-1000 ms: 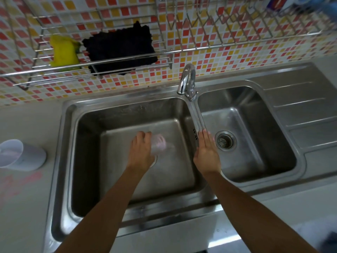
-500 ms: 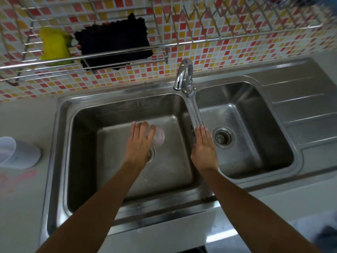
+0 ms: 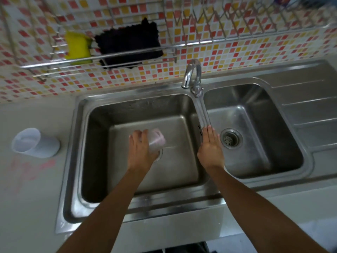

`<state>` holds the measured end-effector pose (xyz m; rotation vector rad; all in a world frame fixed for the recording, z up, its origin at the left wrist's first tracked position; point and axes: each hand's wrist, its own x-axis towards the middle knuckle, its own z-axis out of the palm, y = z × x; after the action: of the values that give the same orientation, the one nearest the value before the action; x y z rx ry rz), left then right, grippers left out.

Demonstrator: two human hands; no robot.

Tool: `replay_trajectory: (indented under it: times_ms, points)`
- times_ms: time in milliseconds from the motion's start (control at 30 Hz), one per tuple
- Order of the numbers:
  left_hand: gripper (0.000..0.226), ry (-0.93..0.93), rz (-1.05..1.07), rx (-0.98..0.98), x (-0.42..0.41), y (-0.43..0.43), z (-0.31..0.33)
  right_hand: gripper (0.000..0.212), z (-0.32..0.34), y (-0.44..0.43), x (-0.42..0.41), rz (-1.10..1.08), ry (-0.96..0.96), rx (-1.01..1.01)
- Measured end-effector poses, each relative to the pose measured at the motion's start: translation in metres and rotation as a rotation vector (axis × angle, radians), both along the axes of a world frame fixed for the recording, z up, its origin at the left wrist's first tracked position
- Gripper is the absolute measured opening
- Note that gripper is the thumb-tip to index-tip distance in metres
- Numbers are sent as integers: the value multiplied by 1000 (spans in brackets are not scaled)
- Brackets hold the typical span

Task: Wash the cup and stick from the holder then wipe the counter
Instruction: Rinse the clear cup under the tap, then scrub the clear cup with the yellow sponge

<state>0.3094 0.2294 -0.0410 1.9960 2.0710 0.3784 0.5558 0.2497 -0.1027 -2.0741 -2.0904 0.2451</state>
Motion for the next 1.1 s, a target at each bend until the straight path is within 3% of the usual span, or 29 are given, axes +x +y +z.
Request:
replay_trajectory:
  times_ms: [233, 333, 433, 667, 800, 867, 1000, 1100]
  points:
    - [77, 29, 84, -8, -27, -39, 21, 70, 16, 2, 2, 16, 69, -95]
    - [79, 27, 107, -35, -38, -49, 27, 70, 36, 0, -8, 3, 0, -169]
    - [61, -32, 185, 13, -41, -58, 44, 62, 62, -11, -39, 74, 21, -137]
    - [64, -99, 237, 97, -70, -55, 86, 34, 200, -19, -152, 357, 484, 353]
    - [62, -132, 245, 230, -93, -44, 118, 26, 288, 8, -204, 459, 519, 565]
    - [64, -168, 223, 279, -105, -41, 127, 27, 312, 32, -228, 454, 493, 521]
    - [58, -198, 245, 302, -127, -40, 139, 32, 328, 85, -266, 426, 351, 248]
    - [65, -221, 207, 341, -139, -49, 142, 27, 330, 110, -286, 399, 317, 31]
